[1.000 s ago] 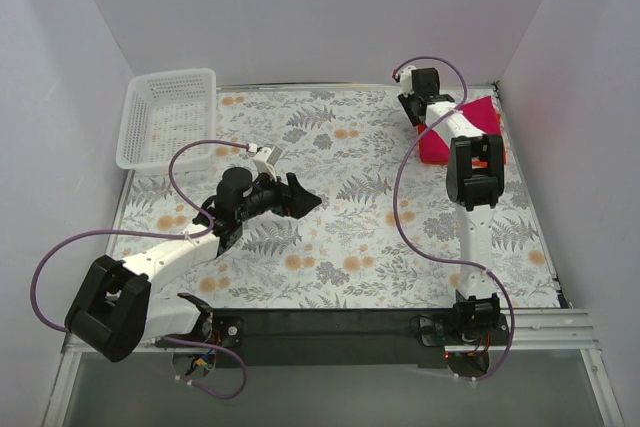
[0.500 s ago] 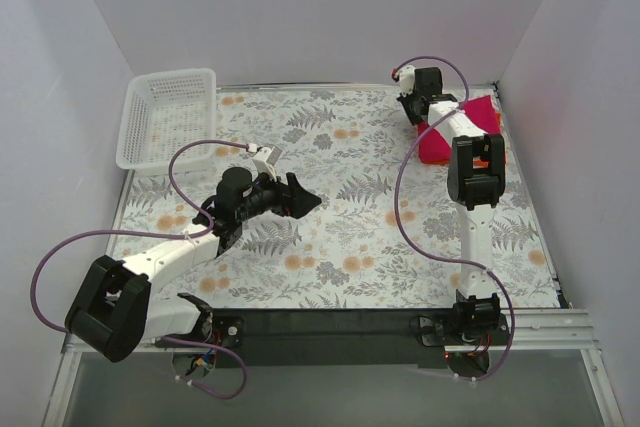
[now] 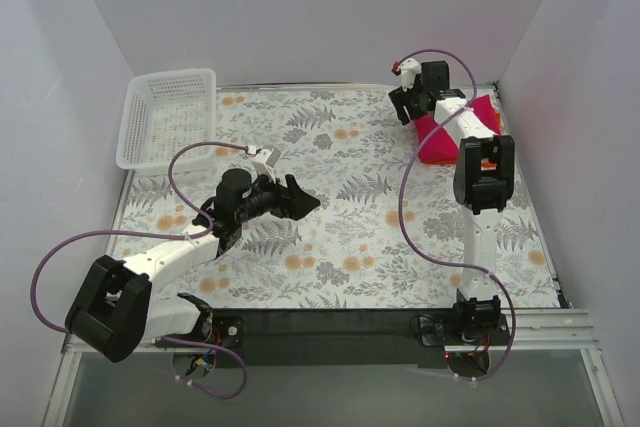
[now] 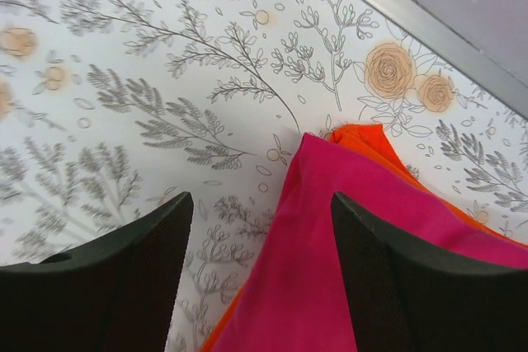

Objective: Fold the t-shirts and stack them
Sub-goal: Neatly place the folded tshirt to the corner

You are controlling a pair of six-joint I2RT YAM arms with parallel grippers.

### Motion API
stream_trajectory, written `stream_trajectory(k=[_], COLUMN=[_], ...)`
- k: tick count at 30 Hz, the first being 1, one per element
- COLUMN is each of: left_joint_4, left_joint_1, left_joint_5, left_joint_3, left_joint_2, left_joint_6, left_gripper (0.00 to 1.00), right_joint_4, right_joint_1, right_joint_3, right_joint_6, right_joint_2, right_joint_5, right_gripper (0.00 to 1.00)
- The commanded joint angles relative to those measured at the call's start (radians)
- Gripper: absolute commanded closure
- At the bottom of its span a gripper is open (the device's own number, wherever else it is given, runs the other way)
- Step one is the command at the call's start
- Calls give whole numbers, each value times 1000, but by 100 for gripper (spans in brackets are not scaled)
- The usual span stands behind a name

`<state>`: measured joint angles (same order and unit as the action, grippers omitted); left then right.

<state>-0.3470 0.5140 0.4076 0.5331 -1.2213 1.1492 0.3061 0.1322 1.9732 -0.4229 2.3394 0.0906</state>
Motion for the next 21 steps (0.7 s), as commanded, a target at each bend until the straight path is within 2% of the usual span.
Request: stream_trajectory(k=[1, 7, 13, 15, 18, 21], left_joint_4=[-7, -7, -1, 5, 35, 100], left_joint_1=[-5, -5, -6, -8, -11, -19], left_joint_5=[8, 11, 14, 14, 10, -21], left_joint_3=[-13, -16, -15, -15, -2, 11], left_joint_2=[20, 37, 60, 68, 94, 149], left_joint_6=[-8, -3, 3, 6, 7, -6], left_gripper=[26, 26, 26, 26, 26, 25], right_joint_4=[-15, 10, 22, 43, 155, 189], right_joint_1=[-35, -92, -95, -94, -89, -74], right_joint_3=[-40, -146, -201, -201, -200, -321], right_joint_6=[-10, 44, 56, 72, -3, -99], right_joint_2=[-173, -239, -238, -221, -244, -380], right_joint_5=[157, 334, 250, 267, 511, 551], right_gripper=[37, 44, 50, 52, 53, 48])
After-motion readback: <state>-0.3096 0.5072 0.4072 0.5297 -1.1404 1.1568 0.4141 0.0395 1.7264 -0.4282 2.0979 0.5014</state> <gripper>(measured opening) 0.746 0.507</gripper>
